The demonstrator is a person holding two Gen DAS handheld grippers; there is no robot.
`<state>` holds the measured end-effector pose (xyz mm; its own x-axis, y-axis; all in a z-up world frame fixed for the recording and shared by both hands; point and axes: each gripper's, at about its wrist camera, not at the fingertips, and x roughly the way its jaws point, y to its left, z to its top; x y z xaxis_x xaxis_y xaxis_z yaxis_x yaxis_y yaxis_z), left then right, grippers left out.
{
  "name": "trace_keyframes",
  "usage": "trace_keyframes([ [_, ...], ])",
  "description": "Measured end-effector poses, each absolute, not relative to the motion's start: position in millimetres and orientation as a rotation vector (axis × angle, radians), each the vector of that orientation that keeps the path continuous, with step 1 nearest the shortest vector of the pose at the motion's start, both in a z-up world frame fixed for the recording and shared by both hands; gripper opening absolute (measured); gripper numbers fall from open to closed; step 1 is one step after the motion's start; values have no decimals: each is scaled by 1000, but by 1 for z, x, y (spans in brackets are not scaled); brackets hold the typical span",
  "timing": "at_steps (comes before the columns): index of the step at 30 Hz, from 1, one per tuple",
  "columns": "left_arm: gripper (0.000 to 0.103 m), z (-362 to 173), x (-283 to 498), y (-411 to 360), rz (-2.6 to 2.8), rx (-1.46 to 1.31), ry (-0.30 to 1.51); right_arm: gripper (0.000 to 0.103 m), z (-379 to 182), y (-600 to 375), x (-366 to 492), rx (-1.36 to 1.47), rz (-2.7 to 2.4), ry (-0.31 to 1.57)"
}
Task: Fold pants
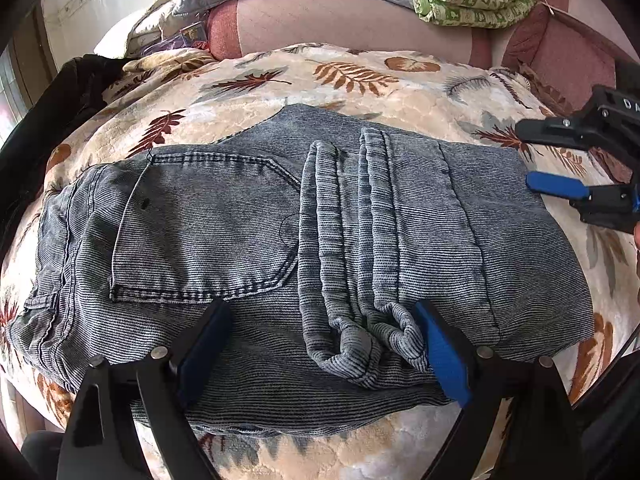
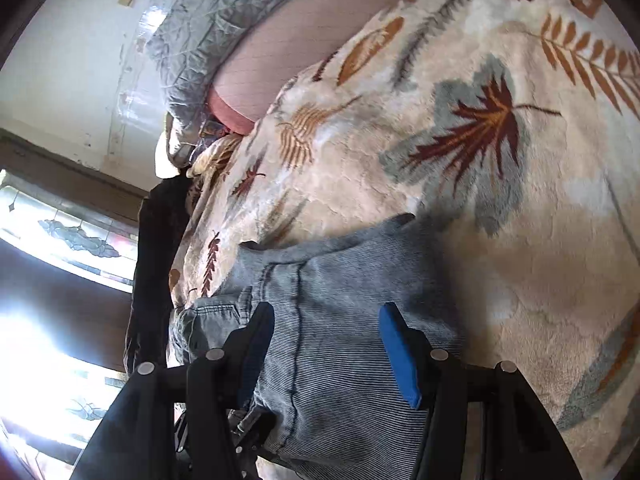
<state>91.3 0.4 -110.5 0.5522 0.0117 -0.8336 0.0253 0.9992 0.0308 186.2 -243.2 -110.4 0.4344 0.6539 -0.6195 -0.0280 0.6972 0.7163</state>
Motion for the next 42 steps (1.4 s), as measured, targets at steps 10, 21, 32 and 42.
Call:
trace_keyframes([
  [10, 92, -111, 92, 1, -13, 35, 985, 59, -109, -243, 193, 641, 471, 1055],
  [21, 92, -106, 93, 1, -11, 33, 994, 61, -137, -247, 111, 736, 501, 1141],
  [32, 92, -85, 85, -9, -55, -9, 939, 61, -99, -276, 88, 713, 497, 948],
  [42, 92, -77, 71, -23, -76, 1, 924, 61, -105, -292, 72, 773, 524, 886],
])
